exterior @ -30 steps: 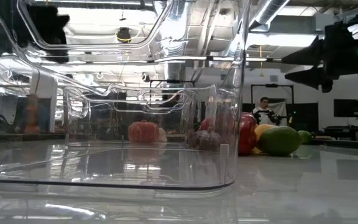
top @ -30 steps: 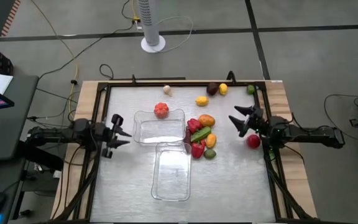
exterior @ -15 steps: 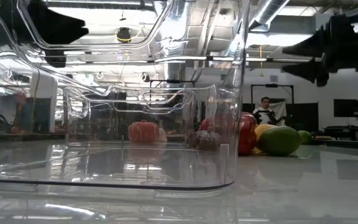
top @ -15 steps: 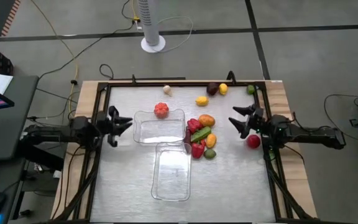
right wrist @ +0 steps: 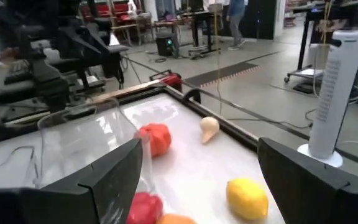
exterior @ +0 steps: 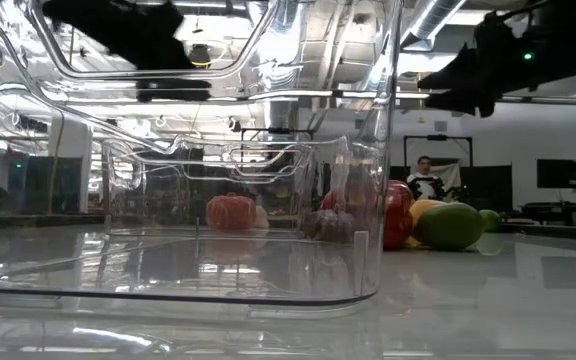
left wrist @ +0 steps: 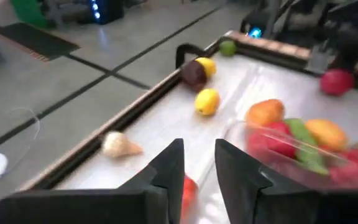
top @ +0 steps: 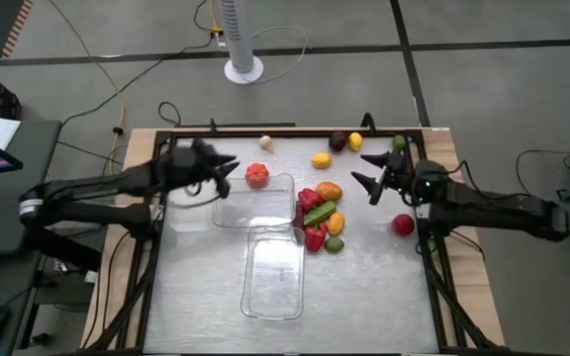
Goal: Sort produce into baskets
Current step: Put the pumpkin into the top transparent bin
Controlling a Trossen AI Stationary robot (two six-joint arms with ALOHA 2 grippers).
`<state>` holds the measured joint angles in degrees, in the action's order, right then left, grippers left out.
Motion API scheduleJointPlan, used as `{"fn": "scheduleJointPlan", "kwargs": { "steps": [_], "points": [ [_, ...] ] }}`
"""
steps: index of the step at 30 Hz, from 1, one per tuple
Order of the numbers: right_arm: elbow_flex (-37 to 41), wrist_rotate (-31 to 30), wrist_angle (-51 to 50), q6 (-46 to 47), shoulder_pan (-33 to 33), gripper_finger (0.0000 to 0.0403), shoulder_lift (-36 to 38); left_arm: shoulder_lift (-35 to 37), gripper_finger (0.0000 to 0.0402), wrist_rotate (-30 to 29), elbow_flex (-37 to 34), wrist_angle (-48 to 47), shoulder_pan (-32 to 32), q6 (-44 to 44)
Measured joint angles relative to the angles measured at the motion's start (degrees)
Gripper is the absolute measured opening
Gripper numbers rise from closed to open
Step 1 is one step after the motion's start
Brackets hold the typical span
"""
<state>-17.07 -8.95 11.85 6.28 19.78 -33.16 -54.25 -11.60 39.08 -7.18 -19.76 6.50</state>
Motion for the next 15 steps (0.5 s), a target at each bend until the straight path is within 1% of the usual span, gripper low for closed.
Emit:
{"fn": "scheduleJointPlan", "kwargs": {
  "steps": [4, 7, 11, 15],
  "points": [
    [-1.4, 6.1, 1.4, -0.2, 4.4, 0.0344, -4.3, -10.0, 0.012, 10.9, 4.8, 0.9, -7.7, -4.9],
    [-2.6, 7.1, 1.3, -0.3, 6.4, 0.0344, -7.0, -16.6, 0.0147, 16.1, 7.9, 1.6, -12.7, -8.1],
    [-4.9, 7.1, 1.4, -1.2, 7.8, 0.0345, -9.5, -24.3, 0.0182, 20.2, 11.5, 1.3, -16.8, -9.9],
    [-7.8, 7.2, 1.5, -2.9, 7.7, 0.0345, -10.6, -31.0, 0.0217, 20.6, 16.3, -0.9, -18.5, -9.9]
  ]
}}
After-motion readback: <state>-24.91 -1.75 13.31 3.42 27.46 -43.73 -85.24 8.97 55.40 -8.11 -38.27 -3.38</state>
